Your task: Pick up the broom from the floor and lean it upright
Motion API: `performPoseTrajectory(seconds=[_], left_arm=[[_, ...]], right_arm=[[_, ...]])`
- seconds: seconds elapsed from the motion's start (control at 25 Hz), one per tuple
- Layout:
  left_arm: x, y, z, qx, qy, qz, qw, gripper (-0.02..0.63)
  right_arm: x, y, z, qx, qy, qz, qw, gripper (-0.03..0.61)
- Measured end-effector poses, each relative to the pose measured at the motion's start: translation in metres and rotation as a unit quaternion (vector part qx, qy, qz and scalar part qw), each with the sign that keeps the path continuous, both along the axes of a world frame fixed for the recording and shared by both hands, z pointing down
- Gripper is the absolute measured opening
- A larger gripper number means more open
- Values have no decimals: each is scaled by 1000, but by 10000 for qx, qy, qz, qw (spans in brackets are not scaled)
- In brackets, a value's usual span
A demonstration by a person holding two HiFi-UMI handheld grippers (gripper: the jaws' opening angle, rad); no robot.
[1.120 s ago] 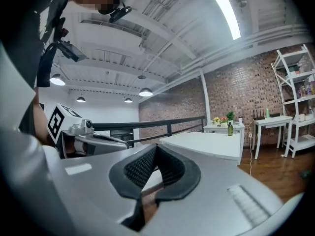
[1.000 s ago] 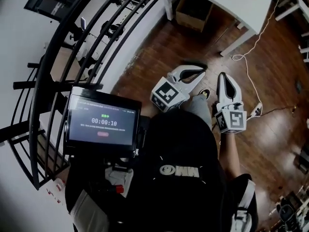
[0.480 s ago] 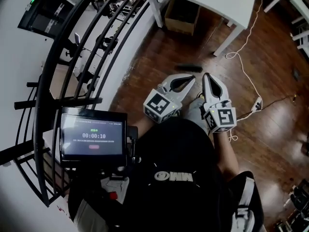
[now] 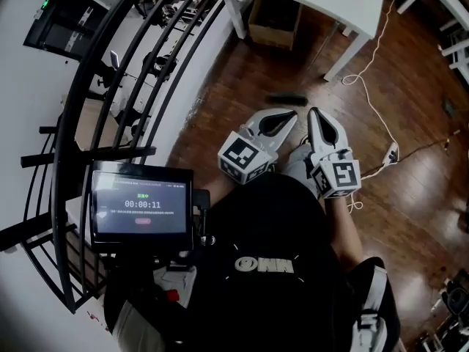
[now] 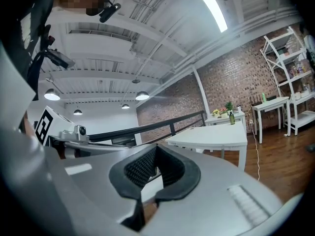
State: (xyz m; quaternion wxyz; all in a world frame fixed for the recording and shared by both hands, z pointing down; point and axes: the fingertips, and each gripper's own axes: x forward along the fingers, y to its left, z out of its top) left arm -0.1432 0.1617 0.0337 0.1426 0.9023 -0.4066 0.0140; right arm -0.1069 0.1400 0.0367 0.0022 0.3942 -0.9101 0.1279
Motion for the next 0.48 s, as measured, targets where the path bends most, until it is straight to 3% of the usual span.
performPoseTrajectory(seconds=[0.48], left_arm=[[9,-5,4,57,86,59,9999,15]], right_arm=[[-2,-3,5,68,57,-117,9999,3]])
